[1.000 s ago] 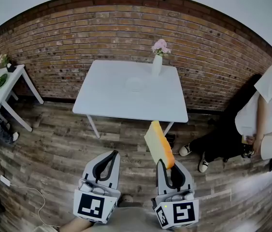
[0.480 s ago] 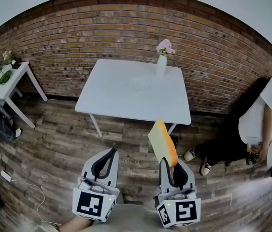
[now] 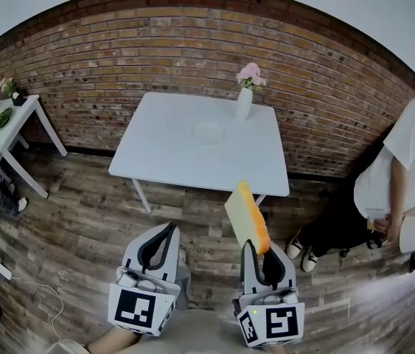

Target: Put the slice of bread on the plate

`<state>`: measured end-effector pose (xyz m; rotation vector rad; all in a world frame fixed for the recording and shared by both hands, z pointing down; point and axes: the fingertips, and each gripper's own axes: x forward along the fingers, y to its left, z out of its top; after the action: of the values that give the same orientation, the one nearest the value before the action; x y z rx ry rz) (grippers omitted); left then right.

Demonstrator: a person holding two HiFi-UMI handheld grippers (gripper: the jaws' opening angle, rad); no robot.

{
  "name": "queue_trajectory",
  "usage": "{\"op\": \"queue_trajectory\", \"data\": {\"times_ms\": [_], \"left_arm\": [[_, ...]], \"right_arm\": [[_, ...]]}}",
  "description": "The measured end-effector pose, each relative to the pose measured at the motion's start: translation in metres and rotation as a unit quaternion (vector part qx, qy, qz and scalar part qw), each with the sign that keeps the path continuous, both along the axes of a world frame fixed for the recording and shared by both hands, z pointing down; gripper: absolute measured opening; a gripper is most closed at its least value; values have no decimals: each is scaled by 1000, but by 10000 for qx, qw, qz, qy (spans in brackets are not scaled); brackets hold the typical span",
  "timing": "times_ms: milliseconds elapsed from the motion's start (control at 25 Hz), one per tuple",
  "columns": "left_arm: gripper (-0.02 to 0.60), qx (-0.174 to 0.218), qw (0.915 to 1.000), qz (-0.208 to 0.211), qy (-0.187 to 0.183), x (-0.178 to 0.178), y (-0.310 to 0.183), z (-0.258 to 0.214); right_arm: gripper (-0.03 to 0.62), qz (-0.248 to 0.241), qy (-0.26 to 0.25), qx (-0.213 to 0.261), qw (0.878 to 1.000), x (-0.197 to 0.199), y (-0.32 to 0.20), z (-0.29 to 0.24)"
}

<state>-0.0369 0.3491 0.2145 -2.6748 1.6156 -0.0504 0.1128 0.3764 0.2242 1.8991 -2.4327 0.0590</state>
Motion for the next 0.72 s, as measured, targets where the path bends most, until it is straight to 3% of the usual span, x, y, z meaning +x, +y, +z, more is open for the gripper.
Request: {"op": "queue_trajectory", "data": {"times_ms": [360,720], "left_arm": [[9,-35,9999,81,72,-3,-37,11],[9,-57,9997,239,77,-10,-111,6]], "right_arm": [[98,84,38,68,9999,-4,-34,7],[97,232,47,45,9997,-13,-104,3]]}}
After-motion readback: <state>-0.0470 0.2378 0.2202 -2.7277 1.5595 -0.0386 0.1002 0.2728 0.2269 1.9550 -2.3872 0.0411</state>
